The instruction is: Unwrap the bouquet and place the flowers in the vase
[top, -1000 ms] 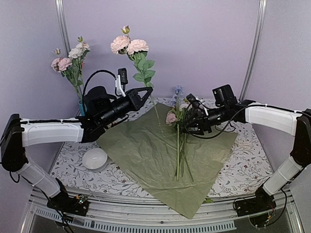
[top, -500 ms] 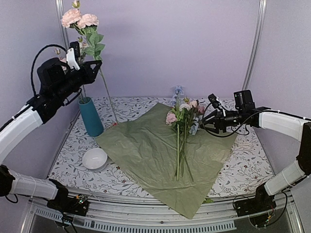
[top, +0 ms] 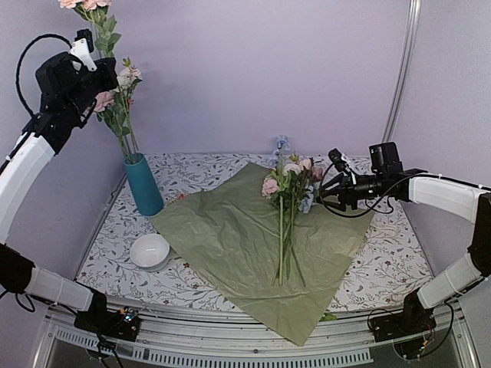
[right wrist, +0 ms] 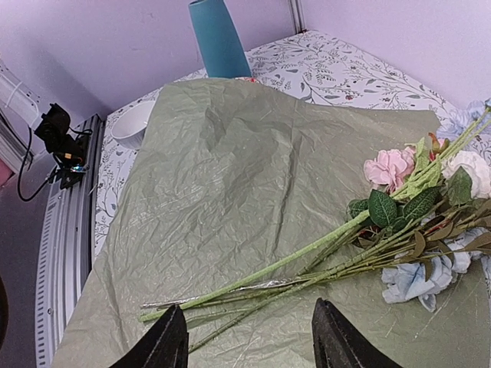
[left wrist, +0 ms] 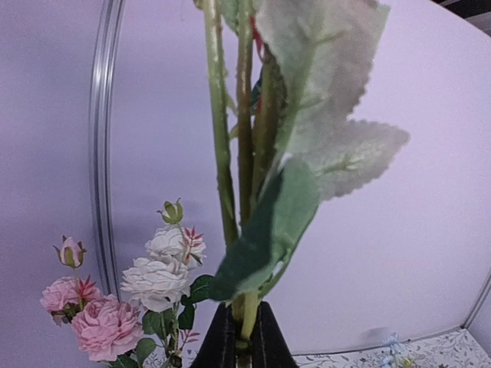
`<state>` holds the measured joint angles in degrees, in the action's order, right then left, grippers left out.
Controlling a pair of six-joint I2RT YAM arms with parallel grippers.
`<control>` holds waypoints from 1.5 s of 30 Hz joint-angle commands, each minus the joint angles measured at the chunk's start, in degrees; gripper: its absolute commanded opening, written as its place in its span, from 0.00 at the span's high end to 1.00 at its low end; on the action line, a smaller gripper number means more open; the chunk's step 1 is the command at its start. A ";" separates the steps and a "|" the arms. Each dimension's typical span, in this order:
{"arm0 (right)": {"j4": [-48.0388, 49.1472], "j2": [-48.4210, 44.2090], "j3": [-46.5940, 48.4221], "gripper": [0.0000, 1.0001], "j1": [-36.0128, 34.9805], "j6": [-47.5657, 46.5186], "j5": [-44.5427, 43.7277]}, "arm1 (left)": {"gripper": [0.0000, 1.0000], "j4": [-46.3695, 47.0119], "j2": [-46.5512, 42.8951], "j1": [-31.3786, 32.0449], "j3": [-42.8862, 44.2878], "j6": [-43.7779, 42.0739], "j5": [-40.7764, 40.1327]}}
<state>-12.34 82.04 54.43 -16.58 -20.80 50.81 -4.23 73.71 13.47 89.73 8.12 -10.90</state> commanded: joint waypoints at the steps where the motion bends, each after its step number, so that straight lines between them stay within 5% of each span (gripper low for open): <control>1: 0.65 -0.69 -0.55 0.43 0.31 -0.99 -0.93 | 1.00 2.78 1.52 -3.38 -0.13 -2.45 -2.54; 23: -0.18 1.65 -0.32 0.43 0.91 -1.79 -1.00 | 1.00 25.95 3.66 -13.97 -26.26 7.99 10.67; 39: -0.58 2.85 0.09 0.43 0.93 -1.90 -0.65 | 1.00 24.29 3.68 -14.18 -17.03 2.24 10.21; 45: -0.67 3.09 0.13 0.43 0.91 -2.05 -0.62 | 1.00 25.51 4.02 -14.18 -20.91 3.82 10.38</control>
<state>-12.56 84.58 54.35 -16.03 -22.04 49.80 21.28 77.17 -0.64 71.16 12.01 -0.64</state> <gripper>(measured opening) 0.574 0.049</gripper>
